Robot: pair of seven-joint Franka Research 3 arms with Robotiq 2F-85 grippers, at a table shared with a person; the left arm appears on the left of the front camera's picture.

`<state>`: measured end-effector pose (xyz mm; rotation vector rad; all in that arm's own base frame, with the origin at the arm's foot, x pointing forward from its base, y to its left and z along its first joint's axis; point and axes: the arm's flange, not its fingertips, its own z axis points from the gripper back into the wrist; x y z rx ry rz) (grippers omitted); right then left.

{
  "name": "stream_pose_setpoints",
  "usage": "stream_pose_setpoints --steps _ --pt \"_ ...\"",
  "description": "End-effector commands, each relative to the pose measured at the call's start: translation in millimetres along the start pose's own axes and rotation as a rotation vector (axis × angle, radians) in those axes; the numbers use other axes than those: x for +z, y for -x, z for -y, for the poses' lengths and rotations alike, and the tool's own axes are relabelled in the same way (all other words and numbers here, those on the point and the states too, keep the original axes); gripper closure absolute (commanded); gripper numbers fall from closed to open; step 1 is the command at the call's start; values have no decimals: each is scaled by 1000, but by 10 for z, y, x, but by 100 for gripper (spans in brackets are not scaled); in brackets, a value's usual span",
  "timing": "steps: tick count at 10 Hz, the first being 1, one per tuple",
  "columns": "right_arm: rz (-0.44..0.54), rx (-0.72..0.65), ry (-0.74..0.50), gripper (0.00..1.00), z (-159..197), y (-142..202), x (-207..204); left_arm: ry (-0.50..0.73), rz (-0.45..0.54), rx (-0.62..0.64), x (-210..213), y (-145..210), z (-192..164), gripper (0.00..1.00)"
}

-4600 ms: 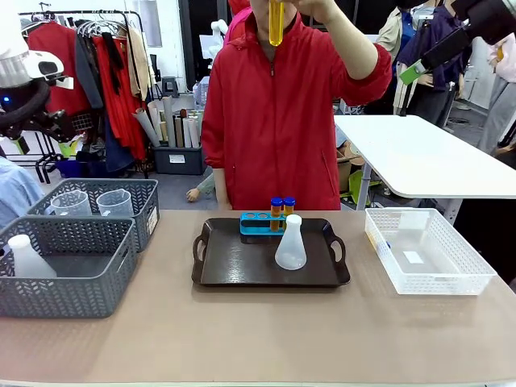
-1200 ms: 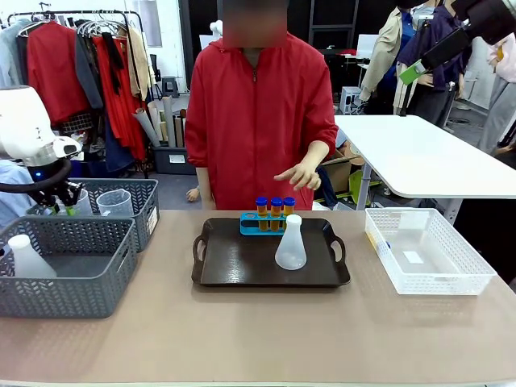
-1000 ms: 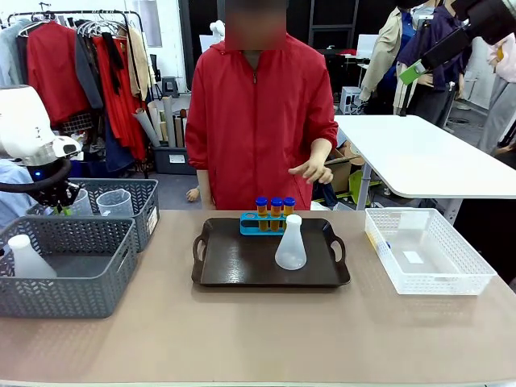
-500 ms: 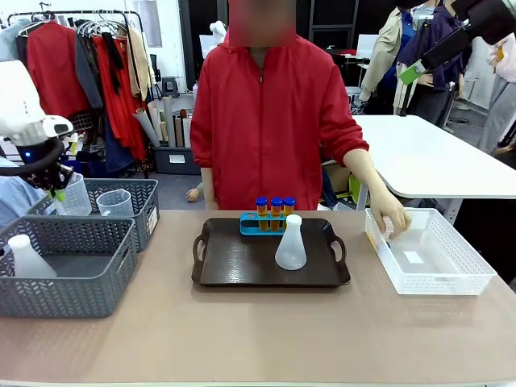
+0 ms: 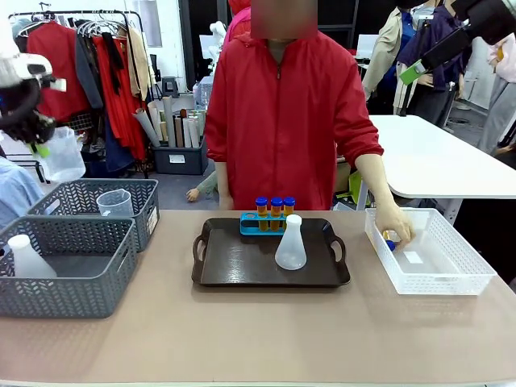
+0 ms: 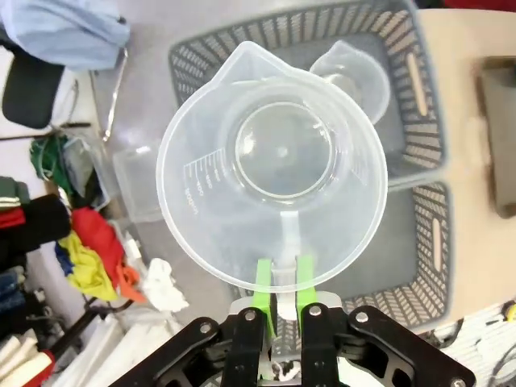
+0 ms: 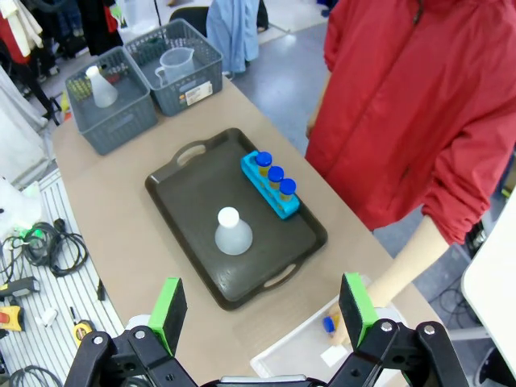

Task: Prepare the laboratory tools.
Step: Pick up one Large Measuring Cup and place it on the Handle tray.

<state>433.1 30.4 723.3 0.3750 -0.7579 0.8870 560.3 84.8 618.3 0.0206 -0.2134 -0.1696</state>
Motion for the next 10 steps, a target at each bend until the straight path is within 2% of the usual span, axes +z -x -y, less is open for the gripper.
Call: stream_pose_setpoints --steps 1,3,6,10 --pt "12 7 -10 0 4 -6 11 -14 43 -100 265 27 75 100" --pt "12 7 -10 0 4 -6 11 -46 81 -178 598 80 211 100" --pt "12 7 -10 0 4 -6 11 -37 99 -176 886 92 220 100" --pt "12 7 -10 0 4 -6 11 -39 101 -172 779 64 286 100"
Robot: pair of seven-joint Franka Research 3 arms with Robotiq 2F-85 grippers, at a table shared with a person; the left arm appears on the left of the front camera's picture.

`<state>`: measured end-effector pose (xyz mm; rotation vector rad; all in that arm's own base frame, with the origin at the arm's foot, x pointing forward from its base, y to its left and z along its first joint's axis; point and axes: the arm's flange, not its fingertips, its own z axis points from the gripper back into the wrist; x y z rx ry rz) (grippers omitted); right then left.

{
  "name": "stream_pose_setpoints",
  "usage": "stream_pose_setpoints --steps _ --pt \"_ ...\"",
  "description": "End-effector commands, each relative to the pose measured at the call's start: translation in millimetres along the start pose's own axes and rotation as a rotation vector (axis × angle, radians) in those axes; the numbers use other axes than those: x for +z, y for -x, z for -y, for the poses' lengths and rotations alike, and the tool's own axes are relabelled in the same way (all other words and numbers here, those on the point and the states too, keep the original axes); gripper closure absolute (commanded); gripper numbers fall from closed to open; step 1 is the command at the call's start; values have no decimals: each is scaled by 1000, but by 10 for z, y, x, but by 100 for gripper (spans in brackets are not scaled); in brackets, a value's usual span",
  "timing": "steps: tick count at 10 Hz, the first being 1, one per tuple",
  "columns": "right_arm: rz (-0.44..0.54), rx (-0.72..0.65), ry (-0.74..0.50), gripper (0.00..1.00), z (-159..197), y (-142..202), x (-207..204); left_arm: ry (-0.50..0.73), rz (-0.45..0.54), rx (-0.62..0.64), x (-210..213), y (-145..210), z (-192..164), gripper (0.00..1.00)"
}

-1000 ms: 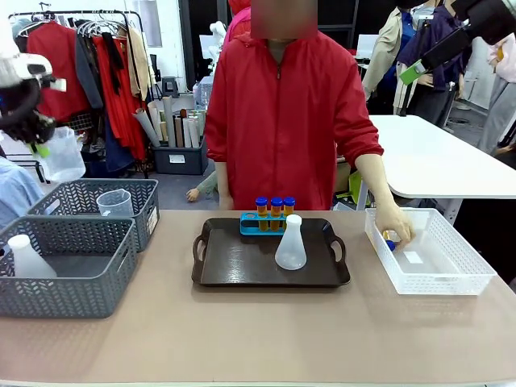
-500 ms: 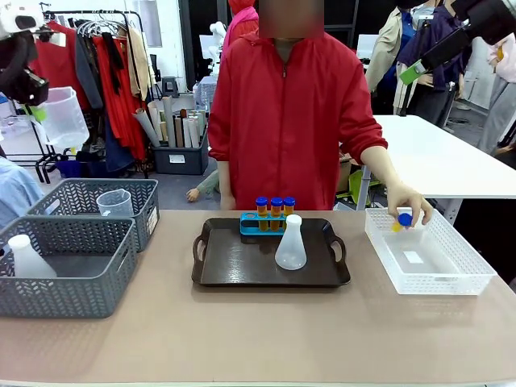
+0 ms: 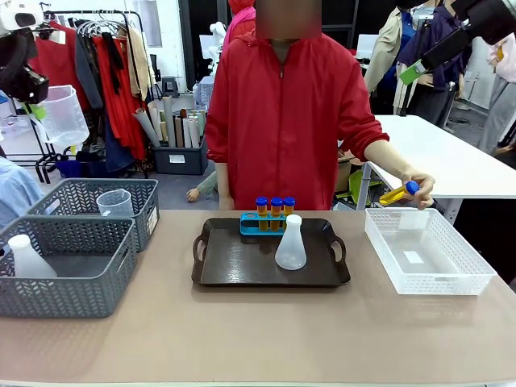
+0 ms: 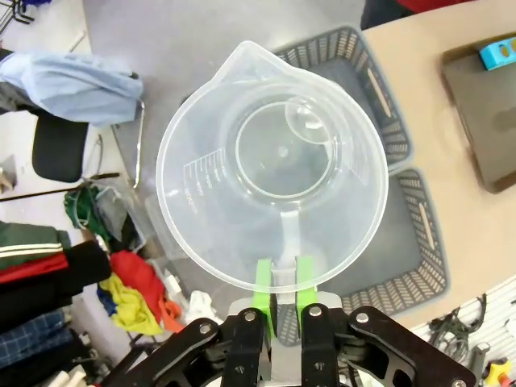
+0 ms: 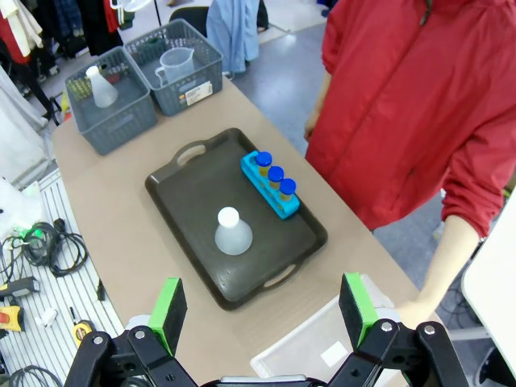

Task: Prepare the laboratory tools.
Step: Pick up one Large Measuring Cup and place it on the Handle tray.

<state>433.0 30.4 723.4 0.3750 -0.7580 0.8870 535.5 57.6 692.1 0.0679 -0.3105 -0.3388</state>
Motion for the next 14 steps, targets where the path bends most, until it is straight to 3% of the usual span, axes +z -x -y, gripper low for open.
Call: stream_pose_setpoints --steps 1,3,5,9,14 --pt "12 7 -10 0 5 -6 11 -2 5 0 8 23 10 100" --pt "12 7 -10 0 5 -6 11 0 0 0 -1 0 0 100" --pt "12 7 -10 0 5 -6 11 -25 42 -94 322 -10 110 100" --pt "12 7 -10 0 5 -6 11 -60 139 -297 970 -22 681 100" --pt "12 7 -10 0 5 -6 11 -41 239 -554 1289 -129 1401 100"
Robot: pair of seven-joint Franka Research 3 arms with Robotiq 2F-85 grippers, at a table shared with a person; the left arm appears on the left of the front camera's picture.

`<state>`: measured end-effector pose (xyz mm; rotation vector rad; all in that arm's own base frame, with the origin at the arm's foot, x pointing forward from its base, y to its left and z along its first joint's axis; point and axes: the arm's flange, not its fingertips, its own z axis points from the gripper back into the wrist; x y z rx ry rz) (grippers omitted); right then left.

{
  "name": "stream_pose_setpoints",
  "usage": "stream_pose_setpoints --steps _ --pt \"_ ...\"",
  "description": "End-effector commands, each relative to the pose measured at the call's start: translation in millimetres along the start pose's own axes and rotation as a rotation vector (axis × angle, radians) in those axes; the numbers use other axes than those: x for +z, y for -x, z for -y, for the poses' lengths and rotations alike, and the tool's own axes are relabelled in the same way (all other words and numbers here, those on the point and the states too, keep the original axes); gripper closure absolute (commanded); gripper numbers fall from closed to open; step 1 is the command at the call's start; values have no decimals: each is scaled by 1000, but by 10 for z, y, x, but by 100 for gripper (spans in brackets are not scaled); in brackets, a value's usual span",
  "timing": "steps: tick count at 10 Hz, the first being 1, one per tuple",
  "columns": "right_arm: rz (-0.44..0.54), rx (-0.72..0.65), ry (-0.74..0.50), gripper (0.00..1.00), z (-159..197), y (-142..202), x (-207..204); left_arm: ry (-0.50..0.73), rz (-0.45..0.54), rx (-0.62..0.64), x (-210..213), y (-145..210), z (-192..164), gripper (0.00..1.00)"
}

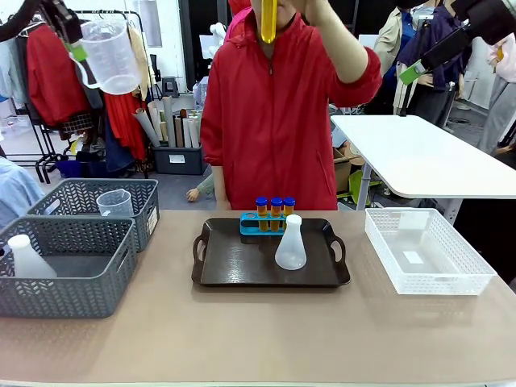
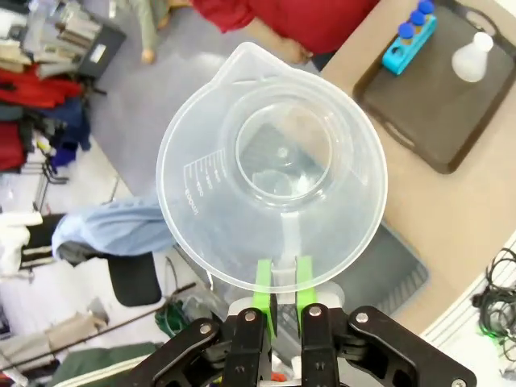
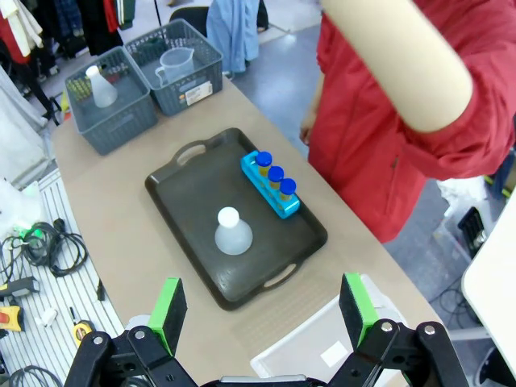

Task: Prepare the laboratory tools.
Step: Pick up one Large Measuring Cup and place it on the Handle tray.

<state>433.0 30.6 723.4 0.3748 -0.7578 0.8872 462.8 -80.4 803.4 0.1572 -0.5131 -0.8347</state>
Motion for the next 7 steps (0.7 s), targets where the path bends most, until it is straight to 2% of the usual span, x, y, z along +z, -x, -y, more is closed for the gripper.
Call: stream_pose_setpoints --steps 1,7 --pt "12 6 -10 0 5 -5 12 25 37 -102 -43 -101 103 100" --pt "12 6 -10 0 5 -5 12 184 -1 -320 -712 -459 798 100"
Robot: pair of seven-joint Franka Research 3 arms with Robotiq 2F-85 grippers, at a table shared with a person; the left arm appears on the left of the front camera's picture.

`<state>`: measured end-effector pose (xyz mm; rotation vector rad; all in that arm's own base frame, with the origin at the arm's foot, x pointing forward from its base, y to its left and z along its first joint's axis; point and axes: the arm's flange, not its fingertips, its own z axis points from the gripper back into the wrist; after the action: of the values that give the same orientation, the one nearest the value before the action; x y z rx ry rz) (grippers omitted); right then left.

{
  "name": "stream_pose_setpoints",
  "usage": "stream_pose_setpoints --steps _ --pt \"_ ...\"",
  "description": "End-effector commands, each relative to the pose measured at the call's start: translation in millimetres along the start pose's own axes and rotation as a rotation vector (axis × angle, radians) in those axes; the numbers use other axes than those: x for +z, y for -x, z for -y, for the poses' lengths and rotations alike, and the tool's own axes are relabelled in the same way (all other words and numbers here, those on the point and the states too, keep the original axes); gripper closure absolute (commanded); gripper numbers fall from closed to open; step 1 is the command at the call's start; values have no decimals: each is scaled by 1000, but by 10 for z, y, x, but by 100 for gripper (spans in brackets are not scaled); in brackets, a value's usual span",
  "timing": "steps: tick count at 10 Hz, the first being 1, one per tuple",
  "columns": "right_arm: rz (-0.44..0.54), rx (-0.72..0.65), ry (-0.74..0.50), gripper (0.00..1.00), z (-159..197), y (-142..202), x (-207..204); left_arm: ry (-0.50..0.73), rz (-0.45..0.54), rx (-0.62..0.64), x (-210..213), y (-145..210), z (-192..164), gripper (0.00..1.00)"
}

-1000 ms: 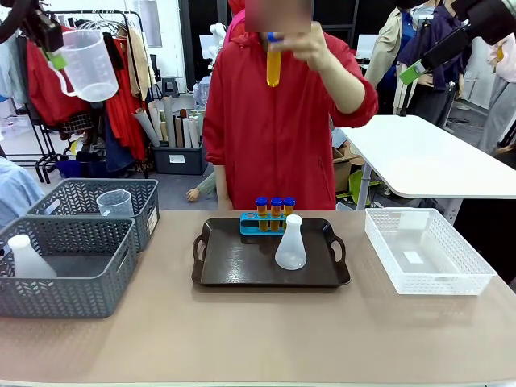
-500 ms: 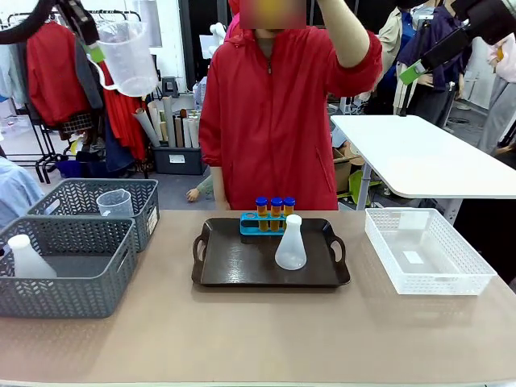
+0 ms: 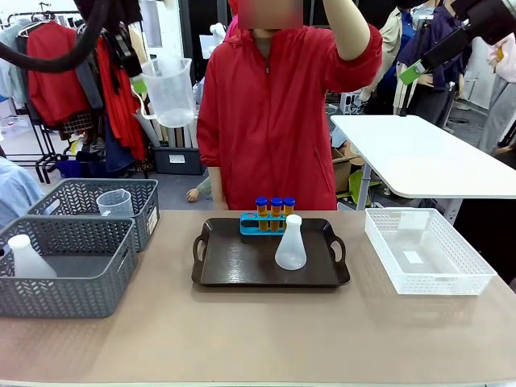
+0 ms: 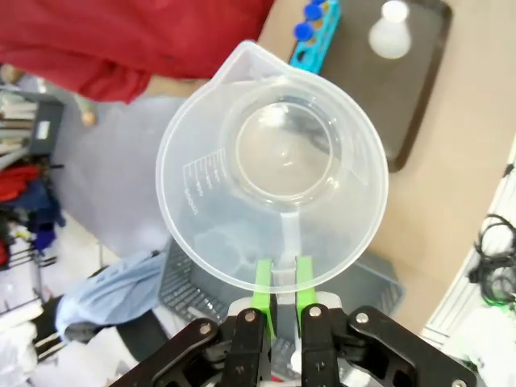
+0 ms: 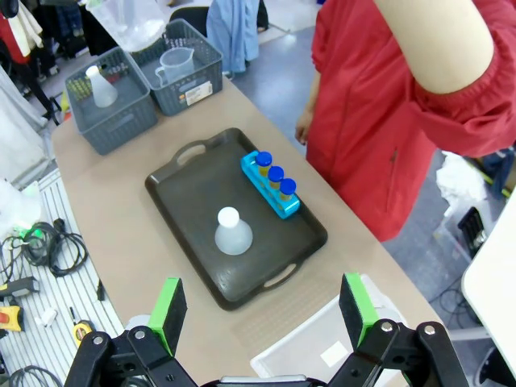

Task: Prepare the laboratory tools.
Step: Pick up one Large Measuring Cup and place it on the Handle tray.

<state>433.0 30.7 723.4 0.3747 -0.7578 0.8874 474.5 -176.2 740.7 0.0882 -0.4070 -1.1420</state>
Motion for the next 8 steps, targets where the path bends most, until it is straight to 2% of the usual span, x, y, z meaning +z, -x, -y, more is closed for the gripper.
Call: stream_pose_setpoints --steps 1,4,8 --pt "12 6 -10 0 6 -4 12 39 16 -60 -150 25 96 100" --pt "12 6 -10 0 6 -4 12 88 32 -98 -357 -64 198 100" --pt "12 6 -10 0 6 -4 12 145 -9 -131 -778 -148 288 100"
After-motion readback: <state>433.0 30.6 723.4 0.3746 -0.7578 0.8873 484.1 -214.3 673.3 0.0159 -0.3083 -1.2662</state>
